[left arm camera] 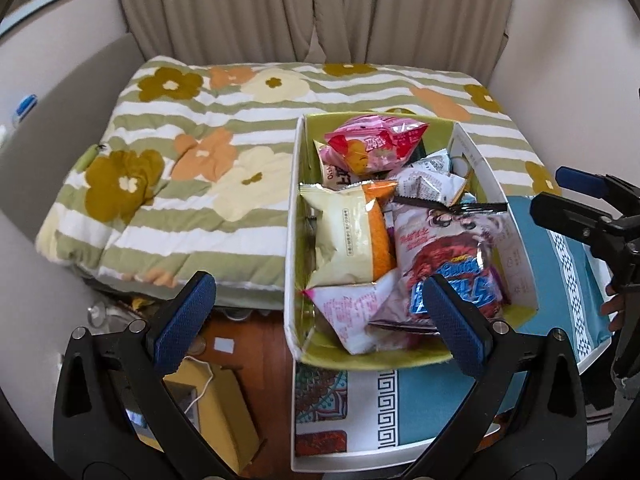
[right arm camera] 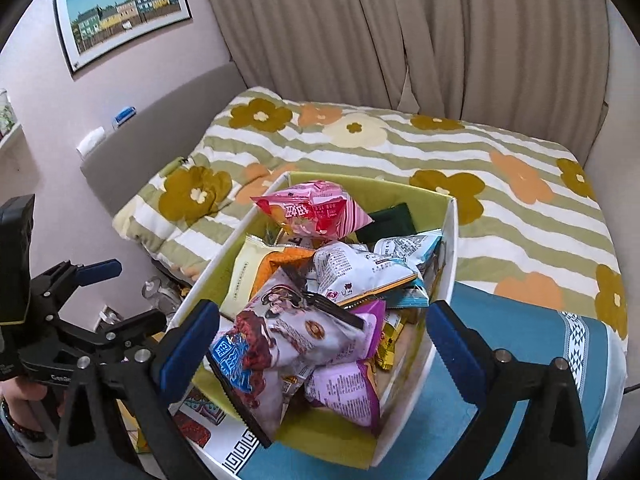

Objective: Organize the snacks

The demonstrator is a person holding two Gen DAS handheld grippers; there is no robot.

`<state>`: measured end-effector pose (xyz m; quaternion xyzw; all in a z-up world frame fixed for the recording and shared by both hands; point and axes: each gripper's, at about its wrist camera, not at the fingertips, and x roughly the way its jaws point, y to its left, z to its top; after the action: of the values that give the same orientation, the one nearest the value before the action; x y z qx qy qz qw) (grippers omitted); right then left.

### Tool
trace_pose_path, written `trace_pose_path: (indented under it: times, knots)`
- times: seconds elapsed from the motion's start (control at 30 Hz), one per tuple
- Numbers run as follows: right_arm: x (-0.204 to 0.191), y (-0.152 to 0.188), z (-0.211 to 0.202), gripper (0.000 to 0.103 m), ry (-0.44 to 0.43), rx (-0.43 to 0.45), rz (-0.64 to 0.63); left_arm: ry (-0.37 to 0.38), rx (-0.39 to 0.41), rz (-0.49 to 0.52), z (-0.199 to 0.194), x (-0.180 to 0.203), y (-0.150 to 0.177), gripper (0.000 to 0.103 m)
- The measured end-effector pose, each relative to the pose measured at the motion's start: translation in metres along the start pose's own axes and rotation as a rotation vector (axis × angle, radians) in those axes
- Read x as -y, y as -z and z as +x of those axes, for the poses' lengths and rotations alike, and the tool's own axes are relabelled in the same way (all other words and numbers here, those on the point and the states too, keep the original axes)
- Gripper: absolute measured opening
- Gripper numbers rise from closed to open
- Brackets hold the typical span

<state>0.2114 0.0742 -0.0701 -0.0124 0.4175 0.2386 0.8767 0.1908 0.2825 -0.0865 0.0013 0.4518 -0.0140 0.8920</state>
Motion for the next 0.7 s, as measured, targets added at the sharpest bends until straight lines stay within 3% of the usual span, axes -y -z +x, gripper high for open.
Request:
trace_pose_path:
  times: [0.37, 0.7]
  knots:
    - [0.021, 0.034, -0.071, 0.103, 0.01, 0.067, 0.025, -0.034, 0.067, -0.033, -0.06, 0.051, 0.028, 0.102]
    - [0.052, 0.07, -0.164, 0.103, 0.251, 0.18, 0.105, -0.02, 0.263, 0.0, -0.137, 0.127, 0.033, 0.102]
